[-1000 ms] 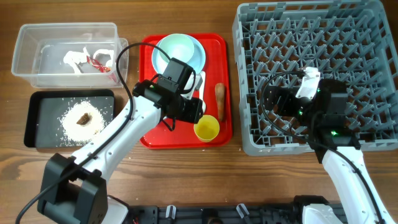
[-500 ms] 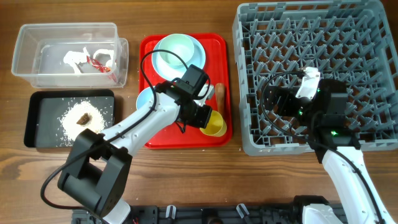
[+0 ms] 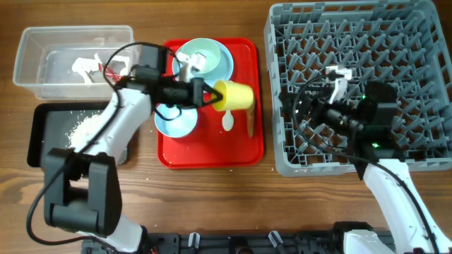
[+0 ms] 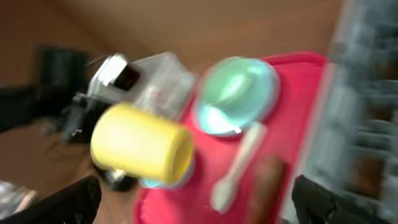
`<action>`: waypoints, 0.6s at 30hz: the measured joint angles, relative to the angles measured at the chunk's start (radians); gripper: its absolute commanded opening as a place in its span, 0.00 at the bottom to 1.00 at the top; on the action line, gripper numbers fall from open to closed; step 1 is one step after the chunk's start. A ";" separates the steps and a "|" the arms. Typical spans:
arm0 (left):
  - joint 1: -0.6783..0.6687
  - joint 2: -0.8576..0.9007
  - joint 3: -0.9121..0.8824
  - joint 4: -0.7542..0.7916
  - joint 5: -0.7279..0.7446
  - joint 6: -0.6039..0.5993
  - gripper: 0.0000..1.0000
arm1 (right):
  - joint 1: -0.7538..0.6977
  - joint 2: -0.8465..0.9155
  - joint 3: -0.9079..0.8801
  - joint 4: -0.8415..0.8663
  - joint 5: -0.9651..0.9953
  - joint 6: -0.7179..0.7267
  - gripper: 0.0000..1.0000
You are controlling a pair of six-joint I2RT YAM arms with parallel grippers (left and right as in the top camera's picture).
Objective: Sort waste into correct bins and load items into the dishwasher rack
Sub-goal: 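Grasp the yellow cup with the left gripper and lift it, then hand the yellow cup from the left gripper to the right gripper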
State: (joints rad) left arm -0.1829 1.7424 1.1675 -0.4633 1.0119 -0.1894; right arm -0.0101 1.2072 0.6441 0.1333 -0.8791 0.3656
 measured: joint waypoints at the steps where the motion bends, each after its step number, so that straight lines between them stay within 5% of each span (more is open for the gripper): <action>1: 0.016 -0.001 0.001 0.032 0.093 -0.001 0.04 | 0.013 0.018 0.001 0.076 -0.067 0.011 1.00; 6: 0.021 -0.003 0.001 0.084 0.365 -0.003 0.04 | 0.100 0.109 0.003 0.342 -0.263 0.048 0.98; 18: -0.050 -0.003 0.001 0.079 0.509 -0.003 0.04 | 0.118 0.168 0.004 0.539 -0.430 0.080 0.97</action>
State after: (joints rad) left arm -0.2329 1.7390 1.1683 -0.3843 1.5204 -0.1921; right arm 0.1081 1.3754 0.6479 0.6720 -1.3090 0.4458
